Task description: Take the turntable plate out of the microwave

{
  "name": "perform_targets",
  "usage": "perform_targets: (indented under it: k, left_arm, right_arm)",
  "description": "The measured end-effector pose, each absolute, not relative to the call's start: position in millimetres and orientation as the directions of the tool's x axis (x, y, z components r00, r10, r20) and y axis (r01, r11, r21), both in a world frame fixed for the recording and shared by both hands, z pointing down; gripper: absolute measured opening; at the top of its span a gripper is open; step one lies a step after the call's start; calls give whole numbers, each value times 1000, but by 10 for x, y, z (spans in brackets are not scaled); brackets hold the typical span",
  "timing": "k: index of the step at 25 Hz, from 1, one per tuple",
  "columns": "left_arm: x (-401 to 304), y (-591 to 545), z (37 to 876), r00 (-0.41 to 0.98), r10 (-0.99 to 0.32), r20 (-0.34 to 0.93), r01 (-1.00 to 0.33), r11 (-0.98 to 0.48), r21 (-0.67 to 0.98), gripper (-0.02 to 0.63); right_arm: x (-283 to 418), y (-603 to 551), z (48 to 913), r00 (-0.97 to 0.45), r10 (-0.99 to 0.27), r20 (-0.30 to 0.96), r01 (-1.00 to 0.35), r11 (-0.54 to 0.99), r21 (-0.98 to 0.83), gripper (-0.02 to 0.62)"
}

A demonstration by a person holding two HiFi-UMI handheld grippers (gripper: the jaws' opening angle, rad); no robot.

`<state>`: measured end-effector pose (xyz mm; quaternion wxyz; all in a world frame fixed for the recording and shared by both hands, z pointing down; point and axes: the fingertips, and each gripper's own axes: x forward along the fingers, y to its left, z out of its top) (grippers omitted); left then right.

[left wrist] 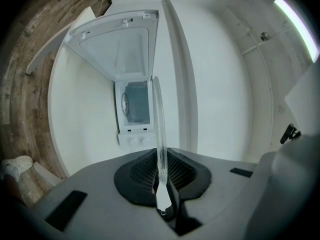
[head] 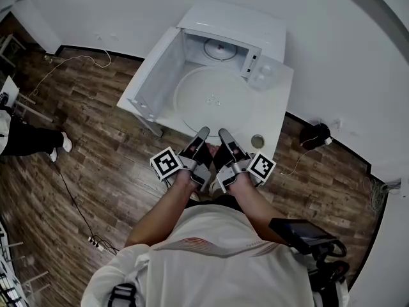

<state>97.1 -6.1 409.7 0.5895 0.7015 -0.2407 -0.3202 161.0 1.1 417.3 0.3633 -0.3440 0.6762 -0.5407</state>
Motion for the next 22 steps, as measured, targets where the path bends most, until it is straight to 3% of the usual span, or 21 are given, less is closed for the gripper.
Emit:
perform_targets:
  k: [22]
  left_arm:
    - [878,350,3729,709,-689,-147,25,-184,983,51]
  right_arm:
    - [1501,446,3822,-472,-871,-132,-25,163,-986,39]
